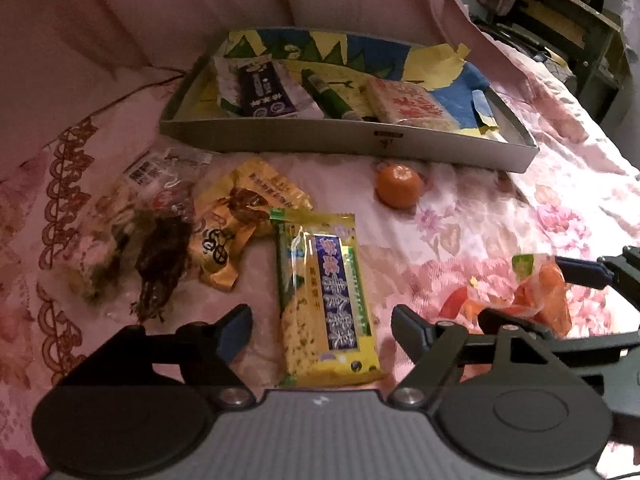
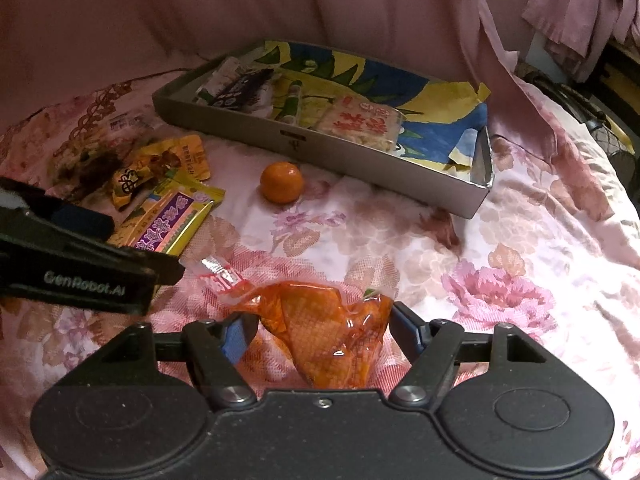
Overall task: Organize snacks
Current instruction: 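Close the right tool on the orange jelly bag while the left tool grasps the yellow wafer bar, then lift the jelly bag and wafer bar off the bedspread with both tools, then carry the jelly bag and wafer bar into the tray and open both tools, then raise both open tools away from the tray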
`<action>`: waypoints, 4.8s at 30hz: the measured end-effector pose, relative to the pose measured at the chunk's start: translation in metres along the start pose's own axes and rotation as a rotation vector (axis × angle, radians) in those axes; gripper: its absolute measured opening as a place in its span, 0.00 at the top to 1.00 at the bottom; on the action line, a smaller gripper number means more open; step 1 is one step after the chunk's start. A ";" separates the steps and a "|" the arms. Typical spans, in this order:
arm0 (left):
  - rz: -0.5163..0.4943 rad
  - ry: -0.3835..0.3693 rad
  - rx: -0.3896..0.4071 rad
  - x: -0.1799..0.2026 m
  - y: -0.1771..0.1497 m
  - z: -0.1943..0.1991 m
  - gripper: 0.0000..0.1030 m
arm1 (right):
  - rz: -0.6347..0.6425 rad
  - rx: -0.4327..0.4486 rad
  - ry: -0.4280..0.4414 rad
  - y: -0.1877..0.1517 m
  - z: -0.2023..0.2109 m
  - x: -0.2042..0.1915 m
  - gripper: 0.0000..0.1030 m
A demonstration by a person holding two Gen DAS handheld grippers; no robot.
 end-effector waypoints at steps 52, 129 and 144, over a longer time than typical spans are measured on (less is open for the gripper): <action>-0.055 0.054 -0.055 -0.005 0.009 0.001 0.33 | 0.156 0.133 -0.105 0.020 0.019 -0.005 0.36; 0.181 -0.191 0.250 -0.014 0.166 -0.063 0.28 | -0.321 0.288 -0.148 0.141 -0.086 0.109 0.11; 0.205 -0.149 0.486 -0.017 0.164 0.032 0.01 | -0.380 0.465 -0.173 0.119 0.011 0.122 0.01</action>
Point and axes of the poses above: each gripper's, at about its wrist camera, not at the fingertips, and z roughly against the way its jaws point, x to its right, y to its top, the point moved 6 cm from there along -z, roughly the way its jaws point, and after that the axes turned 15 degrees about z, right-handed, at the moved point
